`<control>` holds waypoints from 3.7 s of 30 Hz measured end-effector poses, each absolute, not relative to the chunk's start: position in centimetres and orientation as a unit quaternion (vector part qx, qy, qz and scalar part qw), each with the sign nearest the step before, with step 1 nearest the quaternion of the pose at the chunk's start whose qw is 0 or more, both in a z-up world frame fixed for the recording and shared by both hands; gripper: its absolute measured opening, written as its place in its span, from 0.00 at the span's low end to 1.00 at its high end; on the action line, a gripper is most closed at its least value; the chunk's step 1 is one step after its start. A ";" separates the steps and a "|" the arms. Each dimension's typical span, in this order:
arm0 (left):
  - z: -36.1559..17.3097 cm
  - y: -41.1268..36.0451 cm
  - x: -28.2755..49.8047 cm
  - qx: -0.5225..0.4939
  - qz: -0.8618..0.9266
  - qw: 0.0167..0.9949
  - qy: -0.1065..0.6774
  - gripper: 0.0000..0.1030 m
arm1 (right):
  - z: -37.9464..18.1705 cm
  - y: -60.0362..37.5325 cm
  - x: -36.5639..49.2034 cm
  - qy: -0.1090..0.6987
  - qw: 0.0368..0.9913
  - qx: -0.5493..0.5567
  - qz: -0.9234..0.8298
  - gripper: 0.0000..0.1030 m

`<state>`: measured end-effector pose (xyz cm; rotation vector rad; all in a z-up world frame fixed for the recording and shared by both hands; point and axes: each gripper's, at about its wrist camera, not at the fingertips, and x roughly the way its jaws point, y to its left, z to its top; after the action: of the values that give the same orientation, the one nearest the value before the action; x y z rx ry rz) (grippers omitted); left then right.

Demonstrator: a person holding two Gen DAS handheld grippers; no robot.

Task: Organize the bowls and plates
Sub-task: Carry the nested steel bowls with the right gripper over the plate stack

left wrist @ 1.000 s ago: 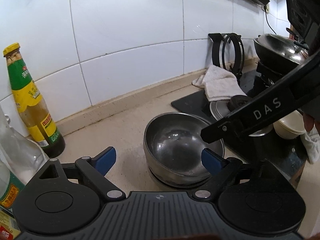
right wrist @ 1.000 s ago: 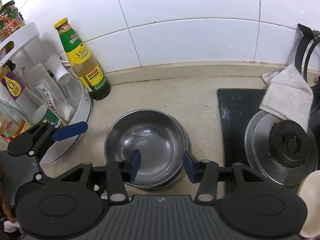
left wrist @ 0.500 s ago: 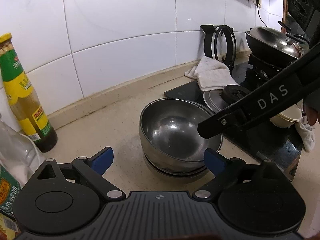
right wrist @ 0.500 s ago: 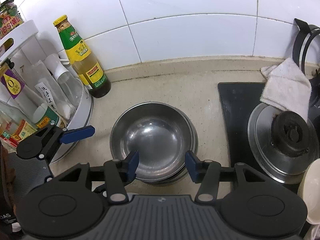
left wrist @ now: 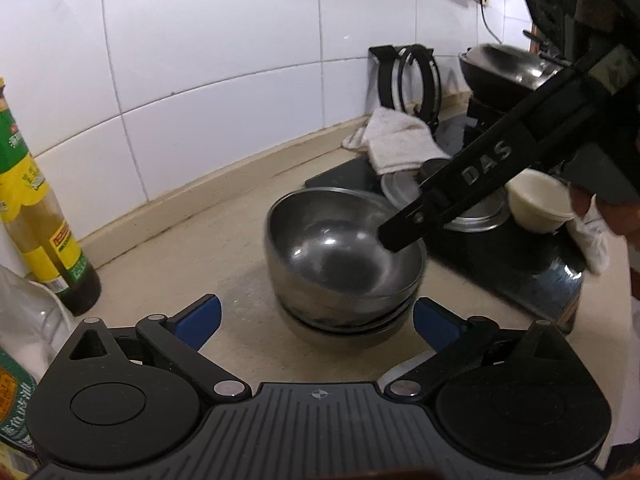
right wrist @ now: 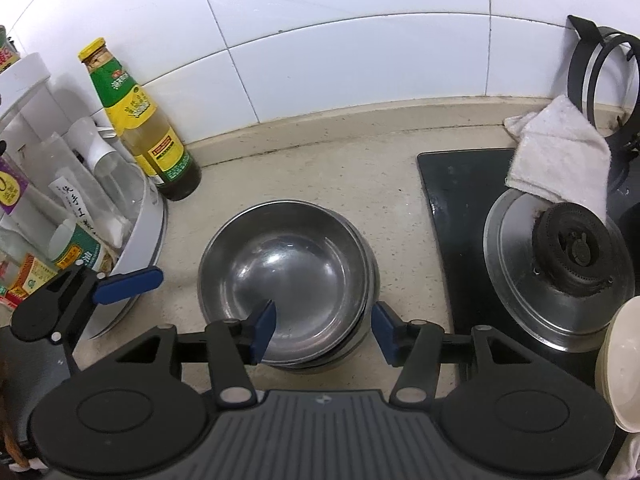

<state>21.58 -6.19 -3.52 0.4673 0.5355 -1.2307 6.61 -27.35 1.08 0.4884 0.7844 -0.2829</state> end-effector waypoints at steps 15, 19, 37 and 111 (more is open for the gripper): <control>-6.2 -8.2 24.8 0.184 -0.621 0.703 0.292 0.99 | -1.1 -28.9 8.4 0.390 0.871 0.265 -0.136 0.55; -6.8 -9.7 25.1 0.187 -0.639 0.685 0.296 1.00 | -1.9 -29.6 8.9 0.393 0.865 0.279 -0.141 0.55; -8.9 -11.0 27.6 0.164 -0.686 0.639 0.307 1.00 | -4.3 -31.3 10.9 0.405 0.856 0.296 -0.127 0.64; -1.6 -6.4 16.0 0.211 -0.552 0.769 0.246 1.00 | 1.7 -27.0 3.7 0.344 0.875 0.335 0.066 0.65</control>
<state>16.03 -6.40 -1.61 0.4574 0.5332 -1.1972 3.67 -27.05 1.73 0.7004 0.7176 0.1376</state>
